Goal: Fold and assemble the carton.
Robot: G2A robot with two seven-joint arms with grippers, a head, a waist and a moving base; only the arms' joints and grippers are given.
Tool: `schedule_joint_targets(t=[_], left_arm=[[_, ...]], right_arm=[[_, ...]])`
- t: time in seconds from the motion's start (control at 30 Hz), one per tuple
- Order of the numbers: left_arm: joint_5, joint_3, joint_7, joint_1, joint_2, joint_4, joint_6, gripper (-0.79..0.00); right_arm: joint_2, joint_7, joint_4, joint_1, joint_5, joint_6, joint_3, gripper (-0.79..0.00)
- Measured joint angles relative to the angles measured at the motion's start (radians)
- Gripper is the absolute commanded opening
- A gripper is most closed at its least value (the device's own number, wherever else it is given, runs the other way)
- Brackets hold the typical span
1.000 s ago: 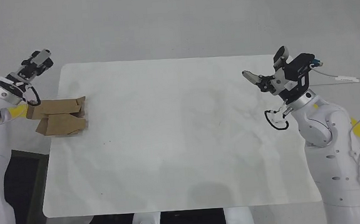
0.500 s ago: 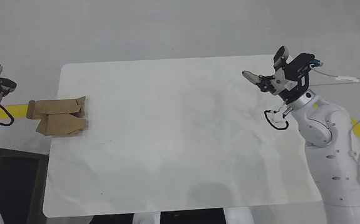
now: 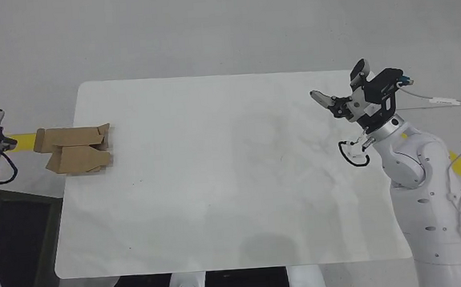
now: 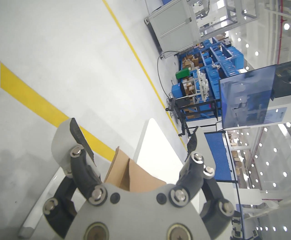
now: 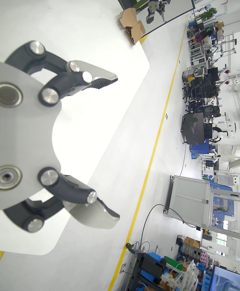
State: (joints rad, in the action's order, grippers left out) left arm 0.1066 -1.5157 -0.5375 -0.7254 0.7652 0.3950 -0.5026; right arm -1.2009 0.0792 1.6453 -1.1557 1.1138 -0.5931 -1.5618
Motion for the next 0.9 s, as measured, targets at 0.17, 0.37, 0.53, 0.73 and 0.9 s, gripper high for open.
schedule_joint_targets(t=[0.17, 0.37, 0.53, 0.73, 0.9], left_arm=[[-0.017, 0.028, -0.002, -0.029, 0.016, 0.017, 0.065, 0.000], [0.071, 0.036, -0.092, -0.044, 0.042, 0.016, 0.131, 0.000], [0.129, 0.042, -0.146, -0.044, 0.061, 0.006, 0.126, 0.000], [0.172, 0.055, -0.186, -0.027, 0.083, -0.012, 0.140, -0.785], [0.192, 0.058, -0.207, -0.010, 0.092, -0.027, 0.125, -0.785]], right_arm=[[0.000, 0.000, 0.000, 0.000, 0.000, 0.000, 0.000, 0.000], [0.000, 0.000, 0.000, 0.000, 0.000, 0.000, 0.000, 0.000], [0.000, 0.000, 0.000, 0.000, 0.000, 0.000, 0.000, 0.000], [0.000, 0.000, 0.000, 0.000, 0.000, 0.000, 0.000, 0.000], [0.000, 0.000, 0.000, 0.000, 0.000, 0.000, 0.000, 0.000]])
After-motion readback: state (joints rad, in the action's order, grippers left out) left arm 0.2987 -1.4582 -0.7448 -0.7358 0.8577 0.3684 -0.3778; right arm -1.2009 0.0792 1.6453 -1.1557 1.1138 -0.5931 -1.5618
